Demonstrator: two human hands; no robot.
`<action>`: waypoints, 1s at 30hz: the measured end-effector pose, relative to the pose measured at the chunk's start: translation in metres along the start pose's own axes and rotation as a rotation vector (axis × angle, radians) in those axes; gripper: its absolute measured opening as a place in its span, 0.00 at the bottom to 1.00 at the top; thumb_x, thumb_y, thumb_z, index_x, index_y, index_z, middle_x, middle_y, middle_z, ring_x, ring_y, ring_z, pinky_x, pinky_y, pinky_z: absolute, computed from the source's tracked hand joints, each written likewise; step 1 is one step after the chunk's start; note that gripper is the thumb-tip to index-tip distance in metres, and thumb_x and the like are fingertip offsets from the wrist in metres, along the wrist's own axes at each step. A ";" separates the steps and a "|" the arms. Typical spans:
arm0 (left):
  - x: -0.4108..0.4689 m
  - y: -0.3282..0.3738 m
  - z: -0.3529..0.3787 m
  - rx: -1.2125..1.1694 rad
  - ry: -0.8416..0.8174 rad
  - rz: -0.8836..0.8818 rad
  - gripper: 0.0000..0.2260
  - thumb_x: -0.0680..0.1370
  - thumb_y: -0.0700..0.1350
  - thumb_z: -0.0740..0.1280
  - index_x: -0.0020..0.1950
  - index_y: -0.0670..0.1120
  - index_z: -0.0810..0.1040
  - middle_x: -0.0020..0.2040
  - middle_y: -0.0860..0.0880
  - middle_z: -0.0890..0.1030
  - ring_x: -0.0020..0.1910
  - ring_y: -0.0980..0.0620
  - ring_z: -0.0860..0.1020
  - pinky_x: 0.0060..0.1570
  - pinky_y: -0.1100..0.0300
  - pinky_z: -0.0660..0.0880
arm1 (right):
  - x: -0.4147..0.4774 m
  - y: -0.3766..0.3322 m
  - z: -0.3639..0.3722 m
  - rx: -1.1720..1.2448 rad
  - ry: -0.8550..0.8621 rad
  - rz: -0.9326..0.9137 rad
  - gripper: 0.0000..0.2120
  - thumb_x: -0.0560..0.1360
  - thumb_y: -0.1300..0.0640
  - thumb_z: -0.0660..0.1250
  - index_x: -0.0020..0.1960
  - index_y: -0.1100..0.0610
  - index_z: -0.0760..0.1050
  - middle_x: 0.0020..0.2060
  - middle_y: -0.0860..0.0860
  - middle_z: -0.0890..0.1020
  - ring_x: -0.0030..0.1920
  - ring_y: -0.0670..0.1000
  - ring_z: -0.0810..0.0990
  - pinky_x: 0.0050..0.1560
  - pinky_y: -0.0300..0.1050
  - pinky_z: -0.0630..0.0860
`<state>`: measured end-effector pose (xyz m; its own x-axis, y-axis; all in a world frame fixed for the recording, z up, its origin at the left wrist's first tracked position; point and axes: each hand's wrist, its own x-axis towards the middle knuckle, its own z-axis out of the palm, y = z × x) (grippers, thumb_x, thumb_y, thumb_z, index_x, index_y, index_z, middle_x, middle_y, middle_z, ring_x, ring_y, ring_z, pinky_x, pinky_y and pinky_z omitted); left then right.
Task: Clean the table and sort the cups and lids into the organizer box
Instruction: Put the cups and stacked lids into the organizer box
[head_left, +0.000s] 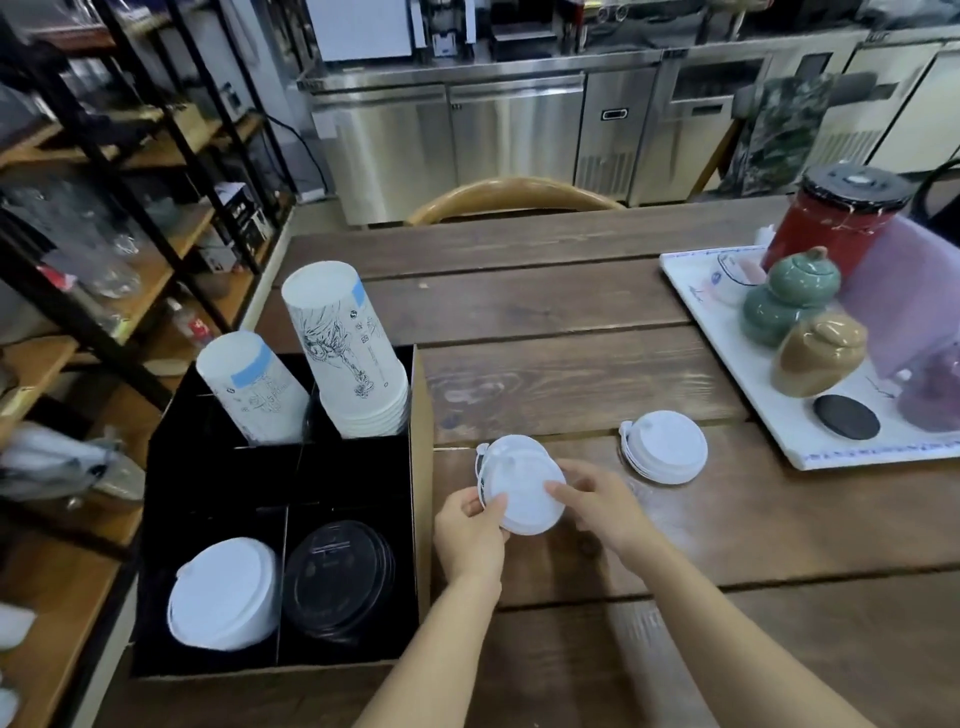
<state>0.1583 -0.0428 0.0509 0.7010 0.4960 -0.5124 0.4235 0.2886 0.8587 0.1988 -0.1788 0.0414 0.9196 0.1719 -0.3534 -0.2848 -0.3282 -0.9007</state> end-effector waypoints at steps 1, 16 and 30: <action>0.004 0.001 0.004 0.003 0.015 0.000 0.09 0.73 0.33 0.68 0.40 0.46 0.75 0.39 0.51 0.77 0.38 0.54 0.77 0.32 0.63 0.74 | 0.006 -0.001 -0.001 -0.019 -0.006 -0.003 0.12 0.74 0.55 0.66 0.57 0.47 0.79 0.45 0.42 0.83 0.40 0.40 0.77 0.39 0.35 0.68; 0.046 0.004 0.032 0.028 0.153 -0.137 0.06 0.74 0.33 0.67 0.48 0.42 0.75 0.42 0.46 0.76 0.43 0.46 0.76 0.35 0.59 0.77 | 0.078 0.003 -0.001 -0.217 -0.070 -0.009 0.11 0.74 0.55 0.67 0.55 0.56 0.79 0.48 0.50 0.83 0.49 0.49 0.80 0.43 0.40 0.72; 0.057 0.002 0.036 0.032 0.176 -0.207 0.04 0.75 0.37 0.67 0.47 0.41 0.73 0.49 0.44 0.76 0.48 0.44 0.77 0.40 0.55 0.78 | 0.094 -0.004 0.005 -0.342 -0.221 -0.071 0.11 0.76 0.52 0.63 0.57 0.52 0.77 0.40 0.45 0.76 0.52 0.51 0.66 0.51 0.45 0.68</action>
<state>0.2200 -0.0437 0.0226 0.4885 0.5647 -0.6652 0.5671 0.3739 0.7339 0.2853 -0.1564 0.0102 0.8429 0.3882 -0.3726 -0.0818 -0.5919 -0.8018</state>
